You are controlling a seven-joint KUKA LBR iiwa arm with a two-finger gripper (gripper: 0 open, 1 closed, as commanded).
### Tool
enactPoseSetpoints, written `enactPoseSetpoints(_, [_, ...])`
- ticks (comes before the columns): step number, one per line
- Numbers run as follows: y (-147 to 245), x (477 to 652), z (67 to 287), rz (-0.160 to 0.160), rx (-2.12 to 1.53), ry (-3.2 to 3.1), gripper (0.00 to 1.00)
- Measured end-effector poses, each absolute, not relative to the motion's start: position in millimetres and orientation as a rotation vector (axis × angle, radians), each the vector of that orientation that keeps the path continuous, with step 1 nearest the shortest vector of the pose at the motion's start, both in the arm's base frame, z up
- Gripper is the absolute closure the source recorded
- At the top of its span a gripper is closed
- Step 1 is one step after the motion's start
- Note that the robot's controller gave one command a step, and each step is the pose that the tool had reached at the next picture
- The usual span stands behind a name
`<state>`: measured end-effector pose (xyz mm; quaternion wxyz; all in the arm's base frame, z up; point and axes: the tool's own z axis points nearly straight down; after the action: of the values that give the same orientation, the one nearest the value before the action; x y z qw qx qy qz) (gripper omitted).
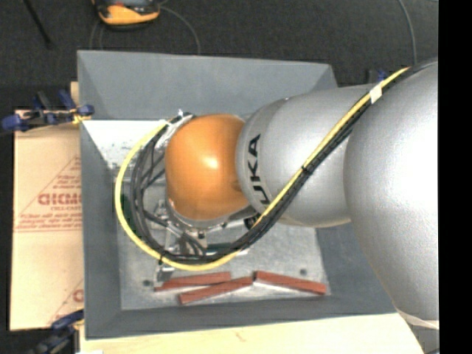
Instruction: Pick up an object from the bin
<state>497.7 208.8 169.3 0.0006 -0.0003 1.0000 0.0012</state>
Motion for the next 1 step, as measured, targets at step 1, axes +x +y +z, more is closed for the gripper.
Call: enactPoseSetpoints(1, [185.9,499.4,138.1,0.010,0.224,3.126,0.00])
